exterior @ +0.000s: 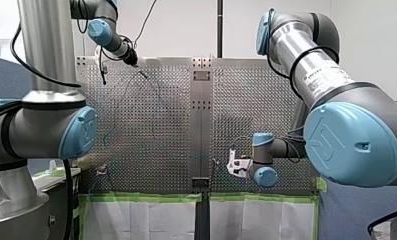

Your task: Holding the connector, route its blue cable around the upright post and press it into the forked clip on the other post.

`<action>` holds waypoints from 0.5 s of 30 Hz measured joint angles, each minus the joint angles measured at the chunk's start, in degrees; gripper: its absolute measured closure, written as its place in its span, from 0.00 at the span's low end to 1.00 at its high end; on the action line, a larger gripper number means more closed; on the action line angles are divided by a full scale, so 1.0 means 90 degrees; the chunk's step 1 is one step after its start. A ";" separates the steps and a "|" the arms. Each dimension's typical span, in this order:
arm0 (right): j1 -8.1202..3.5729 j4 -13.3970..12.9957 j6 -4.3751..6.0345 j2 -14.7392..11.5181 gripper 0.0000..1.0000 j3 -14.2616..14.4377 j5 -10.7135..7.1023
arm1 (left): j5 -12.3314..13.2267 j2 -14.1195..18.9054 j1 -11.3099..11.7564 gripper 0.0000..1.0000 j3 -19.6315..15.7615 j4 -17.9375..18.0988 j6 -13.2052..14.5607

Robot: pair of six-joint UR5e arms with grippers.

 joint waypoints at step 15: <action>0.0003 0.0001 -0.0004 0.0000 1.00 0.0001 -0.0018 | -0.0283 0.0000 -0.0002 0.00 0.0000 -0.0254 0.0070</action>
